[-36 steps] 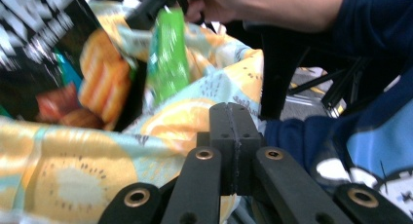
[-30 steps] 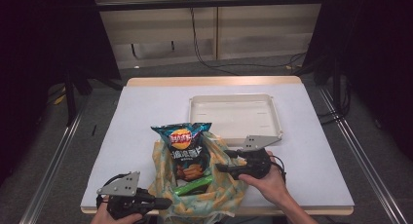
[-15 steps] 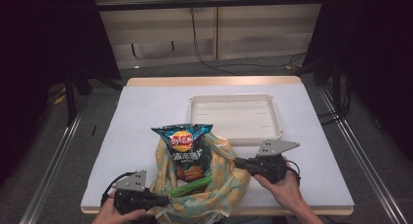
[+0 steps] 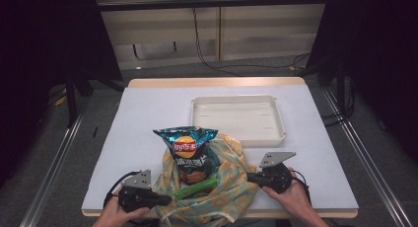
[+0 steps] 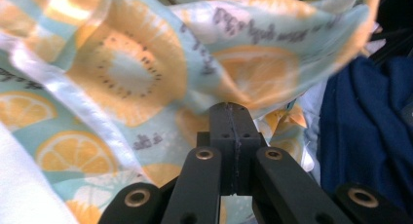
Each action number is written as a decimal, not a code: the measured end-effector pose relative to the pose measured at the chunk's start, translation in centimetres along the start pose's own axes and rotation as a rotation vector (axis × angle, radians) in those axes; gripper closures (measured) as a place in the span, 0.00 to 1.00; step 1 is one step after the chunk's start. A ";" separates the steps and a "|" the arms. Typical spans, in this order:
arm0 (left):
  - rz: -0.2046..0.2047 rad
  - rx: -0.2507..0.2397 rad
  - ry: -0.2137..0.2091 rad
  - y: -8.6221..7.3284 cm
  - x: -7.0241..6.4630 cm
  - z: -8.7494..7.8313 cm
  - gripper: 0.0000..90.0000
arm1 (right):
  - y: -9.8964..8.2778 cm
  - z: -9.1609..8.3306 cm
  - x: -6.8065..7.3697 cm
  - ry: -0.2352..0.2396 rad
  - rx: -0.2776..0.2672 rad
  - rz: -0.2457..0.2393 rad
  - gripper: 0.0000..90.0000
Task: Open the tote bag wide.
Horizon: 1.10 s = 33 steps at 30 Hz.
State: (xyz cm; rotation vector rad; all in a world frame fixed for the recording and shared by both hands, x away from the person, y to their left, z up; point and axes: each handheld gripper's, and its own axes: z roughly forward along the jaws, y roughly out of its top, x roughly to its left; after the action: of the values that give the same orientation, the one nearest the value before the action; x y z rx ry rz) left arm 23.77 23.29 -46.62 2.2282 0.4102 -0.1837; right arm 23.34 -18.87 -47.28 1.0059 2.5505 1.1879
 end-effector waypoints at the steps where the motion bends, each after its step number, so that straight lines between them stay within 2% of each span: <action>1: 0.004 -0.018 0.000 0.0 0.1 -0.2 1.00 | 0.1 -0.1 0.0 0.001 -0.006 0.005 1.00; 2: 0.000 -0.032 -0.002 0.0 0.1 -0.5 1.00 | 0.1 -0.3 0.0 0.005 -0.019 0.003 0.98; 4: -0.015 -0.096 0.000 0.0 0.1 -1.2 0.99 | 0.4 -0.8 0.0 -0.001 -0.055 0.006 0.87; 5: -0.015 -0.096 0.000 0.0 0.1 -1.2 0.96 | 0.4 -0.8 0.0 -0.001 -0.055 0.006 0.87; 6: -0.026 -0.154 0.007 0.0 0.1 -1.9 0.93 | 1.0 -1.7 0.0 0.000 -0.118 0.013 0.78; 8: -0.036 -0.216 0.012 0.0 0.2 -2.7 0.89 | 1.7 -2.5 0.3 0.001 -0.169 0.018 0.72; 11: -0.039 -0.291 0.045 0.3 0.4 -4.1 0.83 | 3.1 -3.3 0.7 0.009 -0.227 0.010 0.66; 12: -0.039 -0.291 0.045 0.3 0.4 -4.1 0.80 | 3.1 -3.3 0.7 0.009 -0.227 0.010 0.66; 13: -0.034 -0.304 0.058 0.5 0.5 -4.5 0.79 | 4.0 -3.5 1.0 0.027 -0.252 -0.001 0.64; 15: -0.042 -0.334 0.085 1.4 1.1 -4.9 0.72 | 5.1 -3.4 1.4 0.040 -0.261 -0.020 0.62; 18: -0.044 -0.330 0.099 2.3 1.7 -4.6 0.62 | 6.7 -2.6 1.8 0.067 -0.279 -0.032 0.59; 19: -0.050 -0.307 0.127 3.3 2.3 -4.2 0.57 | 7.2 -2.3 1.9 0.083 -0.279 -0.034 0.58; 20: -0.045 -0.310 0.114 3.6 2.7 -3.9 0.55 | 7.6 -1.9 2.1 0.094 -0.279 -0.042 0.57; 22: -0.039 -0.309 0.124 4.0 3.0 -3.8 0.53 | 8.2 -1.1 2.4 0.123 -0.276 -0.049 0.55; 23: -0.052 -0.285 0.150 4.4 3.6 -3.3 0.54 | 8.3 -0.7 2.5 0.135 -0.272 -0.051 0.54; 25: -0.062 -0.237 0.192 4.4 4.2 -2.7 0.62 | 8.2 0.1 2.7 0.140 -0.253 -0.056 0.53; 26: -0.073 -0.234 0.190 4.2 4.6 -2.5 0.68 | 8.1 0.5 2.6 0.147 -0.243 -0.050 0.53; 27: -0.088 -0.221 0.185 3.8 5.1 -2.3 0.77 | 8.0 0.7 2.6 0.150 -0.231 -0.049 0.53; 28: -0.103 -0.207 0.197 3.6 5.4 -2.1 0.95 | 7.7 1.0 2.5 0.148 -0.220 -0.045 0.53; 29: -0.103 -0.207 0.197 3.6 5.4 -2.1 1.00 | 7.7 1.0 2.5 0.148 -0.220 -0.045 0.53; 30: -0.123 -0.206 0.198 3.3 5.6 -2.0 1.00 | 7.5 1.1 2.4 0.156 -0.217 -0.037 0.55; 31: -0.120 -0.192 0.207 3.1 5.9 -2.1 1.00 | 7.3 1.2 2.3 0.164 -0.213 -0.038 0.62; 32: -0.140 -0.198 0.211 2.6 6.1 -2.3 1.00 | 7.2 1.1 2.3 0.169 -0.209 -0.033 0.66; 33: -0.138 -0.191 0.213 2.4 6.2 -2.3 1.00 | 7.0 1.1 2.2 0.172 -0.208 -0.034 0.76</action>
State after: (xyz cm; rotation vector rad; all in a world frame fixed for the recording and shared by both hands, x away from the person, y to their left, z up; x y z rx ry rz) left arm 30.36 25.11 -45.08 2.0384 0.6704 0.0210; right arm 25.69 -13.53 -42.62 0.8441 2.4880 1.5543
